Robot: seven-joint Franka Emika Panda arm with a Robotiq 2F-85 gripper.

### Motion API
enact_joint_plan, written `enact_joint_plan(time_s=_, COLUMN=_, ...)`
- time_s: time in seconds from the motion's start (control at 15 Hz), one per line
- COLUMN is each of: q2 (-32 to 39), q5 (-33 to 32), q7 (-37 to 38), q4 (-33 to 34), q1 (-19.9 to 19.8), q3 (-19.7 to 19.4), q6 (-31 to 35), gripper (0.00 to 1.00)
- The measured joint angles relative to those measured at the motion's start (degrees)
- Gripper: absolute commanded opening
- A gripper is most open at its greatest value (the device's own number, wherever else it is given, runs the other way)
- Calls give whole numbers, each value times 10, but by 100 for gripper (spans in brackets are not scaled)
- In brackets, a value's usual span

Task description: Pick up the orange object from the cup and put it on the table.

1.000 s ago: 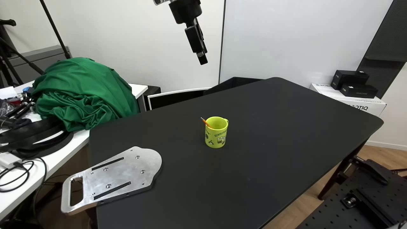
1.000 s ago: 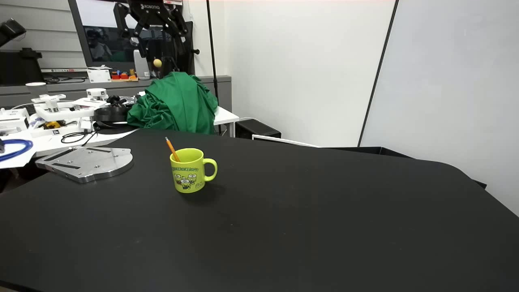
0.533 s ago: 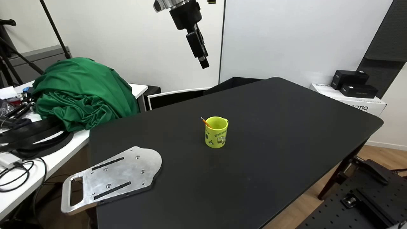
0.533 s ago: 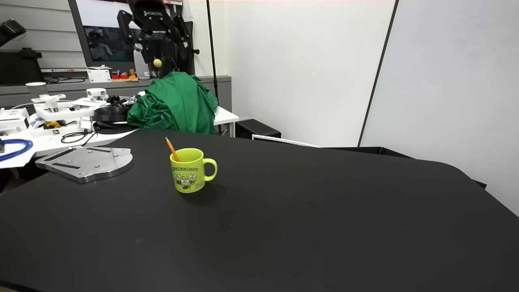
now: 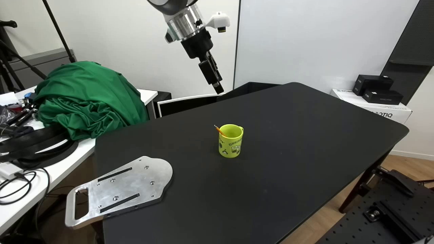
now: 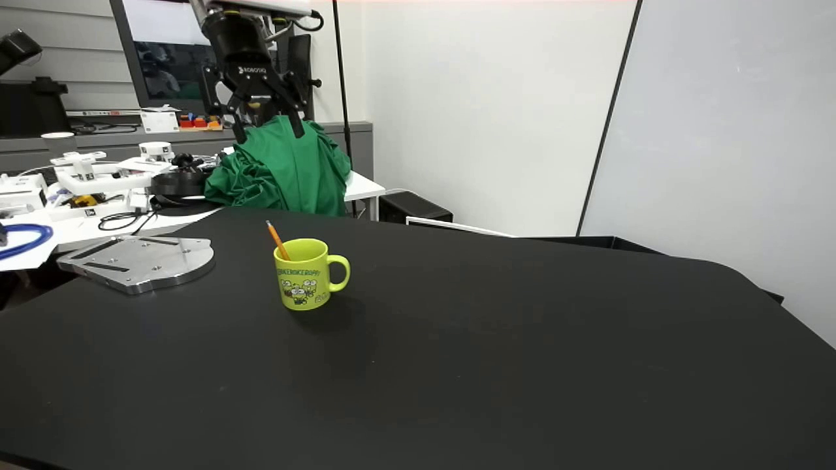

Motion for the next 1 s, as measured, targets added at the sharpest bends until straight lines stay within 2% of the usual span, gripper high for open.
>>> enact_joint_plan(time_s=1.0, q2=104, q5=-23, q7=71, q4=19, q1=34, q3=-1, q6=30, gripper=100)
